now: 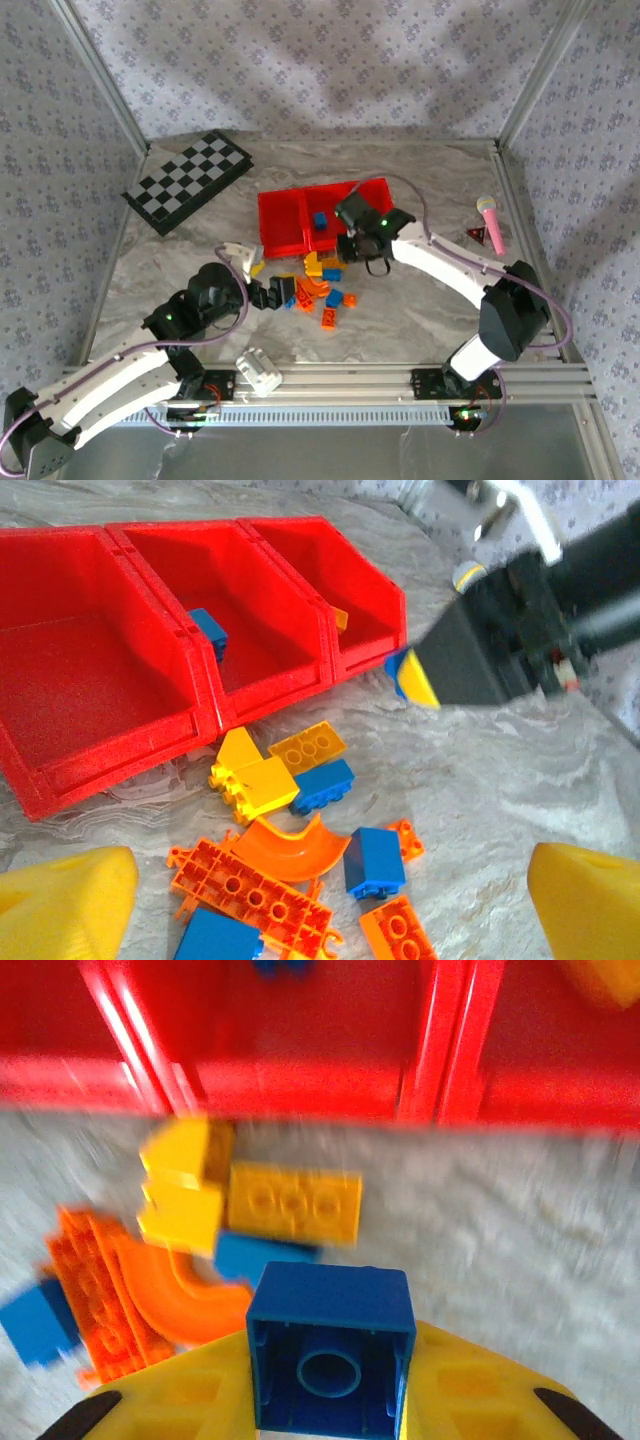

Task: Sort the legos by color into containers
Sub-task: Place the lego in the container.

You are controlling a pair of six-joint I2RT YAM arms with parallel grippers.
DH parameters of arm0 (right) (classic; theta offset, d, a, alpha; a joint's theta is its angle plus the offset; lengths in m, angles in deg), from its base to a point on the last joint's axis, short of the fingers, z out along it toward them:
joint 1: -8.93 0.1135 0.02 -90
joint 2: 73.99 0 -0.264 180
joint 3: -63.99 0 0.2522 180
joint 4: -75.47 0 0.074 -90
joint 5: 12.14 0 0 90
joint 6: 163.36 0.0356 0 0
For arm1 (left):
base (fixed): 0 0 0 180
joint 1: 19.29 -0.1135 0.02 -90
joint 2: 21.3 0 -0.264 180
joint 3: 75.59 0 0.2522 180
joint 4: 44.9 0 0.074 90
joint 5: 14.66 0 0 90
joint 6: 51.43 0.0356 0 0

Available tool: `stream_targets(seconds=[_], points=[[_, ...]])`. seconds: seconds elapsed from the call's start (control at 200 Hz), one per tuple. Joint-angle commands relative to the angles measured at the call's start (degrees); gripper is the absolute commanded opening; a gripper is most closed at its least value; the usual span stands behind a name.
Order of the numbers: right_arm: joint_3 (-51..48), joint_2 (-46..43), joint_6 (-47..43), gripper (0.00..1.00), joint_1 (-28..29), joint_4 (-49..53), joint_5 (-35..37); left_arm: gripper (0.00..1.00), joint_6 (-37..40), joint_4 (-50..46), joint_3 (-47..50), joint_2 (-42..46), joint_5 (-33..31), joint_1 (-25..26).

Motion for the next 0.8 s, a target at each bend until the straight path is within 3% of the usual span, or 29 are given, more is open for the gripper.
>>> stream_targets(seconds=[0.0,0.56,0.8], points=[[6.7,4.8,-4.5,0.31,-2.6,-1.8,-4.2,1.0,-4.7,2.0,-1.0,-0.9,-2.2,-0.4],[33.6,32.0,-7.2,0.31,-9.9,0.7,-15.1,1.0,-10.2,-7.5,-1.5,0.8,-4.8,-0.2],[41.3,39.4,-6.4,0.34,-10.1,1.3,-15.7,1.0,-12.0,-5.1,-0.1,0.9,-4.1,-0.2]])
